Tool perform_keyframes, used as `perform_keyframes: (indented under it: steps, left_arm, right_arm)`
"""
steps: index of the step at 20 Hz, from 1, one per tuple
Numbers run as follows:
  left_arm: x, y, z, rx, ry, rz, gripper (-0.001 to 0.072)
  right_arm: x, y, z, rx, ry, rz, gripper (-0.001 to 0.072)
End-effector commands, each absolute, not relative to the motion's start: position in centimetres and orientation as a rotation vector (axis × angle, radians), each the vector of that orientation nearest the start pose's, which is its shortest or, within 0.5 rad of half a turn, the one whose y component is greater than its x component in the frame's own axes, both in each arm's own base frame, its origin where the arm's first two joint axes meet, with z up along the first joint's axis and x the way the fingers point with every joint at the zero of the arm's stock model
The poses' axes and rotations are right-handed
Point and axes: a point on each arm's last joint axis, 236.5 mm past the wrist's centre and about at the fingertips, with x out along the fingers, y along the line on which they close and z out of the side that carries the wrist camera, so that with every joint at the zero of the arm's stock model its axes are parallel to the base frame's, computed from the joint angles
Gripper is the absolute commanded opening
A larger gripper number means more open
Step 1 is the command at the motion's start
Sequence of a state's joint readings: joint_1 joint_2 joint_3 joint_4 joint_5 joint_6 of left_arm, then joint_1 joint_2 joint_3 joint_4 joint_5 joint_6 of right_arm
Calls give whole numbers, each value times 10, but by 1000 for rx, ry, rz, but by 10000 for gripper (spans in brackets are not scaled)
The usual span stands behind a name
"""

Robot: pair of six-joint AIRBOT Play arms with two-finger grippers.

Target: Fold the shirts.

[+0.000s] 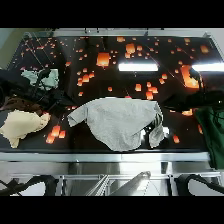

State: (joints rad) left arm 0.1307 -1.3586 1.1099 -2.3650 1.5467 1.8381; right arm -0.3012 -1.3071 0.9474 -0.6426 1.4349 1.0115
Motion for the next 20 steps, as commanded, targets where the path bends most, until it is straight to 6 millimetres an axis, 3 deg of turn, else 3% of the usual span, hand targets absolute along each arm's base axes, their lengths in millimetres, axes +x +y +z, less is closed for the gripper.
perform_keyframes:
  steps: [1, 6, 11, 14, 18, 19, 20]
  left_arm:
    - [283, -147, 33, -704, 1584, -721, 715]
    - [225, -215, -14, -586, 1660, -737, 698]
    - [181, -250, -70, -515, 1856, -703, 698]
    - [181, -263, -98, -475, 1881, -674, 698]
    - [202, -286, -106, -431, 1849, -701, 698]
    - [208, -291, -107, -425, 1845, -709, 697]
    - [214, -295, -108, -424, 1842, -712, 697]
  right_arm:
    - [298, 65, -2, 770, 1392, 568, 435]
    - [255, 56, -52, 876, 1433, 296, 435]
    - [231, 65, -68, 910, 1440, 245, 436]
    - [226, 68, -65, 902, 1429, 246, 436]
    - [215, 73, -63, 924, 1431, 225, 446]
    - [210, 75, -66, 936, 1439, 217, 479]
    - [203, 78, -70, 950, 1454, 211, 590]
